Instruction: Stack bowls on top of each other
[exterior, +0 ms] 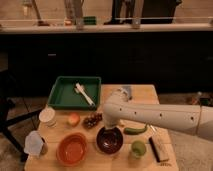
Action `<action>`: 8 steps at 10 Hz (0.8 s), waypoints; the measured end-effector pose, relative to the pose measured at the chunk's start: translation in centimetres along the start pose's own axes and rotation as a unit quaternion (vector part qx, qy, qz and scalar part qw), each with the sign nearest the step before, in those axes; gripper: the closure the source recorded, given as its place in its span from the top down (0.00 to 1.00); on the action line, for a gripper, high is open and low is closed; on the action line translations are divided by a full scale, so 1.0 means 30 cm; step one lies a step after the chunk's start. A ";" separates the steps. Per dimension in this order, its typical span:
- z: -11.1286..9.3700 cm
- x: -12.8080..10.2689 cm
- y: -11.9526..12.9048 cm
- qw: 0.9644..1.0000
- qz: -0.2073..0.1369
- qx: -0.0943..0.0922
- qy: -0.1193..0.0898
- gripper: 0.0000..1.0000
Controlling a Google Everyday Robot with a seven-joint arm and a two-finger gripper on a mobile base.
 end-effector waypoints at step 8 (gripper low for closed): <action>-0.144 -0.066 -0.014 1.000 0.008 0.015 0.009 0.00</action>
